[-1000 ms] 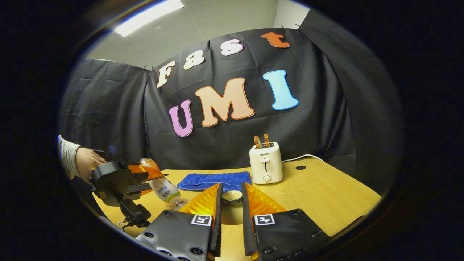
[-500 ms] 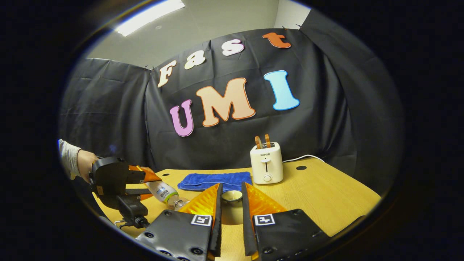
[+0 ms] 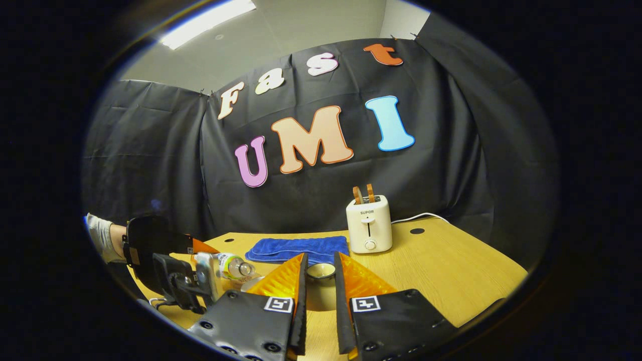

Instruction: Open the teacup lid with one hand, grasp the water bottle and pour water into the teacup with the other hand; after pouring, place the water bottle on the coaster and then close the teacup lid.

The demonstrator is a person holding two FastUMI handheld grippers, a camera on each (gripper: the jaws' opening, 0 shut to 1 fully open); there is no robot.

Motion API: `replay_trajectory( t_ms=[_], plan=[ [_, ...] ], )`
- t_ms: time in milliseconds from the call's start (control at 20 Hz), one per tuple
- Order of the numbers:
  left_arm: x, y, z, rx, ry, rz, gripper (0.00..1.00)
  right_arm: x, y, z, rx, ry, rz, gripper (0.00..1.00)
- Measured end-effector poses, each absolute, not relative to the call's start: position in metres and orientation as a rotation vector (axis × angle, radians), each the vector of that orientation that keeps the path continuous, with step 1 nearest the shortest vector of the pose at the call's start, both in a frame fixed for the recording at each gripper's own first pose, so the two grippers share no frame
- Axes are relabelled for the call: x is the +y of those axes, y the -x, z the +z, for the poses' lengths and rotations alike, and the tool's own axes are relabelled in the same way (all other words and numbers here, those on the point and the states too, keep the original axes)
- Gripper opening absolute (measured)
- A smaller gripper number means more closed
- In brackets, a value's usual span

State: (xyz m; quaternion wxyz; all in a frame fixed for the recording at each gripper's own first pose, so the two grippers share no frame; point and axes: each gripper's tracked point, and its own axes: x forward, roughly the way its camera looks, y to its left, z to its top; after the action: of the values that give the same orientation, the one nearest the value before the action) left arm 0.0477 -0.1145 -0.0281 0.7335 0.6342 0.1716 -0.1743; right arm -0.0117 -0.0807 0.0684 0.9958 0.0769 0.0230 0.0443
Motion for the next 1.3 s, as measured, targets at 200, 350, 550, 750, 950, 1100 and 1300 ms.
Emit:
replay_trajectory(
  t_ms=[200, 350, 550, 750, 950, 1100, 1300],
  plan=[
    [-0.126, -0.046, -0.033, 0.372, -1.181, -0.400, 0.54, -0.078, 0.011, 0.066, 0.051, -0.145, 0.090, 0.26],
    [-0.127, -0.045, -0.031, 0.357, -1.025, -0.394, 0.54, -0.077, 0.011, 0.066, 0.053, -0.142, 0.092, 0.28],
    [-0.124, -0.051, -0.025, 0.345, -0.730, -0.364, 0.51, -0.079, 0.011, 0.065, 0.054, -0.146, 0.088, 0.28],
    [-0.115, -0.066, -0.012, 0.301, -0.584, -0.292, 0.53, -0.082, 0.010, 0.064, 0.059, -0.155, 0.081, 0.28],
    [-0.120, -0.080, -0.006, 0.292, -0.409, -0.281, 0.51, -0.084, 0.010, 0.064, 0.058, -0.149, 0.075, 0.28],
    [-0.113, -0.095, 0.008, 0.222, -0.275, -0.213, 0.53, -0.081, 0.010, 0.062, 0.063, -0.144, 0.079, 0.28],
    [-0.122, -0.104, 0.004, 0.219, -0.177, -0.225, 0.54, -0.083, 0.009, 0.062, 0.064, -0.142, 0.076, 0.29]
  ],
)
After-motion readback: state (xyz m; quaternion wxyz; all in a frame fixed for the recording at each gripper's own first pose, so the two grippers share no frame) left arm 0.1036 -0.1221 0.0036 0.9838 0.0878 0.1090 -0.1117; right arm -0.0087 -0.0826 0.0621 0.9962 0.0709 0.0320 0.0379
